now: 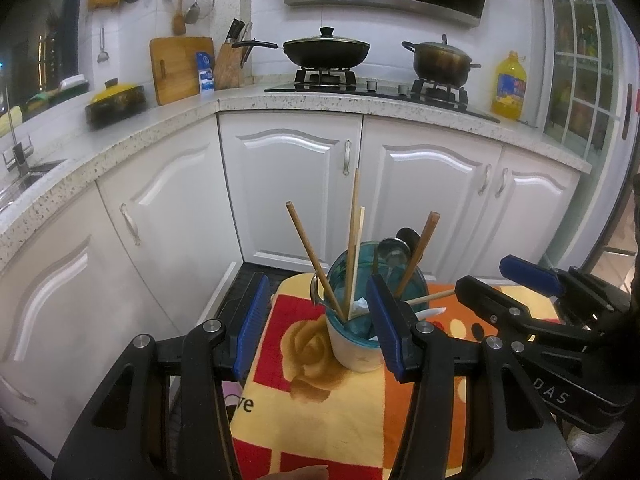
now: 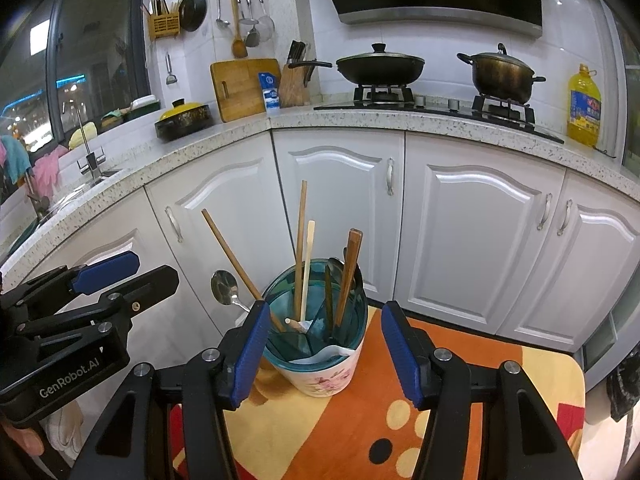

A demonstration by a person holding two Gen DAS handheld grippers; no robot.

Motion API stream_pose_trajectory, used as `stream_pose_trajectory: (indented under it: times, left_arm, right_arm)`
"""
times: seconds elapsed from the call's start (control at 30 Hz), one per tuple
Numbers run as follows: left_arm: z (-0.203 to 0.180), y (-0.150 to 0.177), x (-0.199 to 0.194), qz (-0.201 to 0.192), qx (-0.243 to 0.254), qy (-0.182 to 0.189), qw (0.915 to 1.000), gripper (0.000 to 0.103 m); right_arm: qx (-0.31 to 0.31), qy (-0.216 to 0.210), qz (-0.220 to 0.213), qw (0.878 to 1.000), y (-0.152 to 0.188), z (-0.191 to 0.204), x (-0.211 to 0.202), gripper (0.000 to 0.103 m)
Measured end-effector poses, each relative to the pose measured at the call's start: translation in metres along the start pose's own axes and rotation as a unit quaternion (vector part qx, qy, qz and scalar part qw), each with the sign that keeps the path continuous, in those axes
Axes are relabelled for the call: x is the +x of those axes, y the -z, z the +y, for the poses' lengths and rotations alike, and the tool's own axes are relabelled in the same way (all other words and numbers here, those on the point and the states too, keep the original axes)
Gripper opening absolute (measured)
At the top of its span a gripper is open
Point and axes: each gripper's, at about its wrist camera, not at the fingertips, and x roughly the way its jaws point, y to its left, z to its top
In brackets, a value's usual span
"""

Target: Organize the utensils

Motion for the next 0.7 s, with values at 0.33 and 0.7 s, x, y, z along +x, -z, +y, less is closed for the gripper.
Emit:
stream_pose_trajectory:
  times: [0.33, 0.7]
  left_arm:
    - [0.0017, 0.0014, 0.0037, 0.005, -0.007, 0.005, 1.0, 0.05]
    - [0.0032, 0.0012, 0.005, 0.005, -0.01, 0.007, 0.9999, 0.05]
  right_arm:
    - [-0.006, 0.005, 0.002, 1.0, 0.0, 0.0021, 0.0036, 0.056]
    - [-0.012, 0.009, 0.006, 1.0, -0.0004, 0.0037, 0.007, 0.056]
